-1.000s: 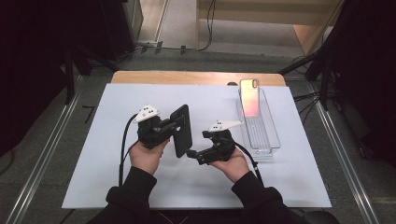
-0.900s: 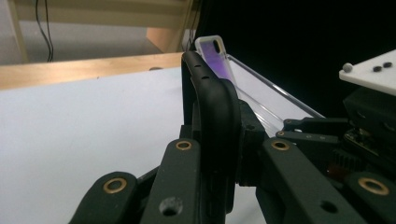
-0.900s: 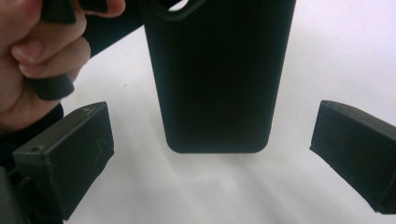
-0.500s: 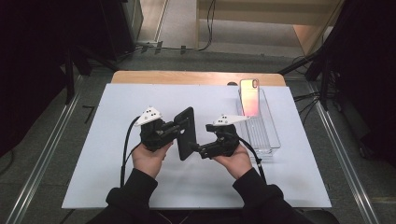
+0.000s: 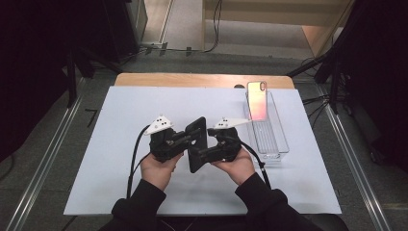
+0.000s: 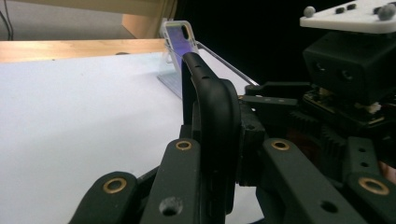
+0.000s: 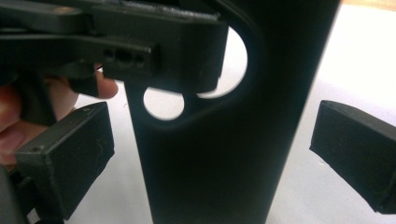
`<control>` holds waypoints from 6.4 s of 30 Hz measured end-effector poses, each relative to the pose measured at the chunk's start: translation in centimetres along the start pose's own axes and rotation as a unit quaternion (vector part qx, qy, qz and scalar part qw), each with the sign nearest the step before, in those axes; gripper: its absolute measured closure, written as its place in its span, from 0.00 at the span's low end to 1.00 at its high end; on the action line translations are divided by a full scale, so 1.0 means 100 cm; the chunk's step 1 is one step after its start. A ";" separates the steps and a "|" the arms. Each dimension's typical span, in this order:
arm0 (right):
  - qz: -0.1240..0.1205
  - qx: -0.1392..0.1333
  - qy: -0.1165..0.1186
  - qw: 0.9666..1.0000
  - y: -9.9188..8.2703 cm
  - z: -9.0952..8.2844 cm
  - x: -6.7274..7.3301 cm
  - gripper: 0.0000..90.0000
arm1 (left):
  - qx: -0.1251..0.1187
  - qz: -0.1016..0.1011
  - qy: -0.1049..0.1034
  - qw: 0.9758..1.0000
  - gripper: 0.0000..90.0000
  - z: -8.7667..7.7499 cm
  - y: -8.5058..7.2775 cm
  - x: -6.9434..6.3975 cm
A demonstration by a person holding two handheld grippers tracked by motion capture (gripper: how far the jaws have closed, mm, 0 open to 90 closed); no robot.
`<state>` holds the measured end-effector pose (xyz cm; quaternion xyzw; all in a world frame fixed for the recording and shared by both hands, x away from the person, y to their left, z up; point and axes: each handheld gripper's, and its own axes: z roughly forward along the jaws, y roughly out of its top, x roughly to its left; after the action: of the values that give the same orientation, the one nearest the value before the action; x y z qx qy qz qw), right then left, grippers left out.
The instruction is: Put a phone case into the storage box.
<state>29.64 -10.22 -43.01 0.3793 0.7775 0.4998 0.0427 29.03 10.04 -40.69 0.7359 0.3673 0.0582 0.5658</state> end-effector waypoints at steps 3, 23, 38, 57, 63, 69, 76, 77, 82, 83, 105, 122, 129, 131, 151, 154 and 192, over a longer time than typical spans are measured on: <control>0.002 0.001 -0.002 1.000 0.000 0.001 0.001 0.00 | 0.001 0.000 -0.003 1.000 0.92 0.000 -0.001 -0.002; -0.005 -0.009 -0.016 1.000 -0.003 0.001 0.004 0.13 | 0.011 -0.008 -0.017 1.000 0.83 0.003 -0.001 -0.007; -0.005 -0.001 -0.033 0.999 -0.005 0.002 -0.001 0.13 | 0.014 -0.024 -0.014 1.000 0.56 -0.003 0.005 -0.001; 0.021 0.015 -0.079 0.997 -0.010 -0.001 -0.029 0.13 | 0.031 -0.062 -0.027 0.997 0.44 -0.025 0.003 0.021; 0.025 0.008 -0.076 0.997 -0.007 -0.006 -0.034 0.13 | 0.056 -0.056 -0.032 0.996 0.41 -0.036 -0.007 0.031; 0.022 0.011 -0.067 0.997 -0.003 -0.011 -0.038 0.13 | 0.102 -0.047 -0.040 0.993 0.37 -0.042 -0.014 0.039; 0.019 0.010 -0.059 0.998 0.002 -0.018 -0.039 0.13 | 0.127 -0.034 -0.053 0.990 0.37 -0.046 -0.020 0.050; 0.020 0.010 -0.056 0.998 0.003 -0.019 -0.038 0.13 | 0.133 -0.031 -0.052 0.989 0.37 -0.046 -0.022 0.051; 0.010 0.013 -0.048 0.999 0.008 -0.024 -0.035 0.13 | 0.169 -0.003 -0.030 0.985 0.37 -0.048 -0.031 0.058; 0.010 0.013 -0.046 0.999 0.009 -0.025 -0.035 0.13 | 0.175 -0.002 -0.030 0.984 0.37 -0.049 -0.032 0.059; 0.008 -0.011 -0.052 0.999 0.036 -0.064 -0.046 0.13 | 0.208 -0.005 -0.012 0.978 0.37 -0.073 -0.055 0.080; 0.022 -0.049 -0.103 0.993 0.060 -0.112 -0.073 0.13 | 0.208 -0.019 -0.002 0.978 0.37 -0.080 -0.059 0.081; 0.029 -0.061 -0.135 0.989 0.065 -0.124 -0.086 0.13 | 0.208 -0.023 -0.003 0.978 0.37 -0.082 -0.059 0.080; 0.032 -0.063 -0.148 0.986 0.065 -0.126 -0.090 0.13 | 0.209 -0.022 -0.003 0.978 0.37 -0.081 -0.060 0.080; 0.068 -0.075 -0.273 0.957 0.048 -0.126 -0.133 0.13 | 0.204 -0.025 -0.005 0.979 0.37 -0.081 -0.058 0.083; 0.075 -0.071 -0.280 0.955 0.047 -0.122 -0.143 0.13 | 0.205 -0.024 -0.002 0.978 0.37 -0.081 -0.059 0.084; 0.121 -0.010 -0.327 0.937 0.029 -0.043 -0.214 0.13 | 0.197 -0.029 0.006 0.980 0.37 -0.081 -0.058 0.087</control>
<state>44.49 -26.36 -45.17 0.6124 0.6638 0.3578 0.2374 28.46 22.23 -45.74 0.8217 0.3958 -0.0268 0.4092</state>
